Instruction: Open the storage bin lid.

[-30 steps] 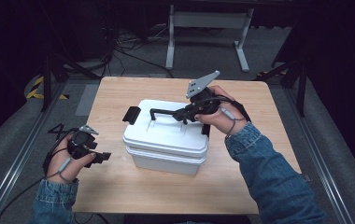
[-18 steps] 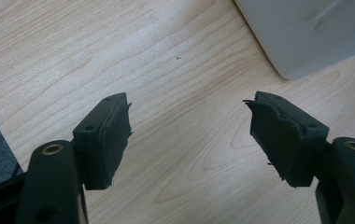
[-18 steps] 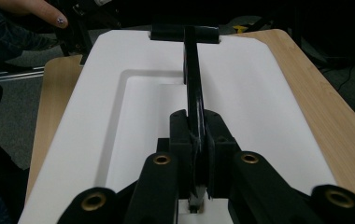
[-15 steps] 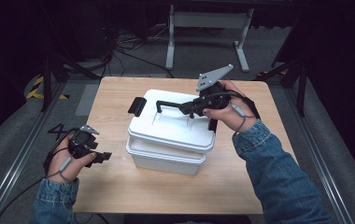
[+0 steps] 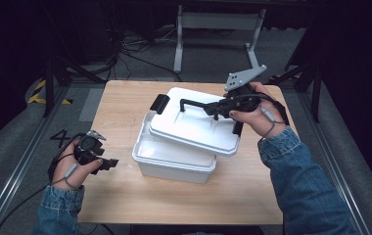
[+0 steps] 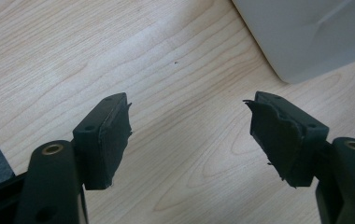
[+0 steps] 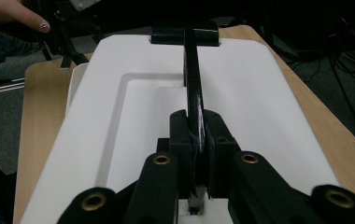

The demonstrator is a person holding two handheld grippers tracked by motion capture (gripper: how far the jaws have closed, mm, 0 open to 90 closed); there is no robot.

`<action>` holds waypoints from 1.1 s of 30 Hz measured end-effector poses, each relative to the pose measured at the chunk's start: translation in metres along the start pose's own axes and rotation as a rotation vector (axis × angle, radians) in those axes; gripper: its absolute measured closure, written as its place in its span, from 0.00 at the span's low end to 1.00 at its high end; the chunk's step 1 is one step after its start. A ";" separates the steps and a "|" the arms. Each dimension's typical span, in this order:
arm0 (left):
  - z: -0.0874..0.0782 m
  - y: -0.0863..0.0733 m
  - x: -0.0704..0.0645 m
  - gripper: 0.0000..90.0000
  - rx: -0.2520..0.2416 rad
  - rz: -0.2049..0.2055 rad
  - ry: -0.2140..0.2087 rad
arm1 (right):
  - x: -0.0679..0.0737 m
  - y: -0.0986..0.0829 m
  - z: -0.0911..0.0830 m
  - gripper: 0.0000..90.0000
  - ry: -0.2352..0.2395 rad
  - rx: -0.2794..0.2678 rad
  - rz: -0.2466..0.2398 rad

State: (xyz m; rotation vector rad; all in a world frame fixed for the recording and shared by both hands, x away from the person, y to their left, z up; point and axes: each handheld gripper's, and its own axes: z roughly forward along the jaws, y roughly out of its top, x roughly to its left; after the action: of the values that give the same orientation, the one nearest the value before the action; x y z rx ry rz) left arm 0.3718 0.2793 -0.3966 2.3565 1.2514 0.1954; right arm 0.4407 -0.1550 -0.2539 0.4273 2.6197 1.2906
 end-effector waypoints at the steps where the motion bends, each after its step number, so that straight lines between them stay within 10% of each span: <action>1: 0.000 0.000 0.000 0.33 0.003 0.001 0.000 | -0.002 -0.002 -0.003 0.93 -0.007 -0.002 0.006; 33: 0.003 0.002 0.000 0.33 0.012 0.011 0.003 | -0.037 -0.053 -0.070 0.93 -0.188 -0.025 0.130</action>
State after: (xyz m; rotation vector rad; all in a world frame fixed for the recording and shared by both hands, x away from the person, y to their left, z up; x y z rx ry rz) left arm 0.3744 0.2767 -0.3983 2.3751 1.2446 0.1956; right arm 0.4459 -0.2497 -0.2524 0.6891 2.4532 1.2518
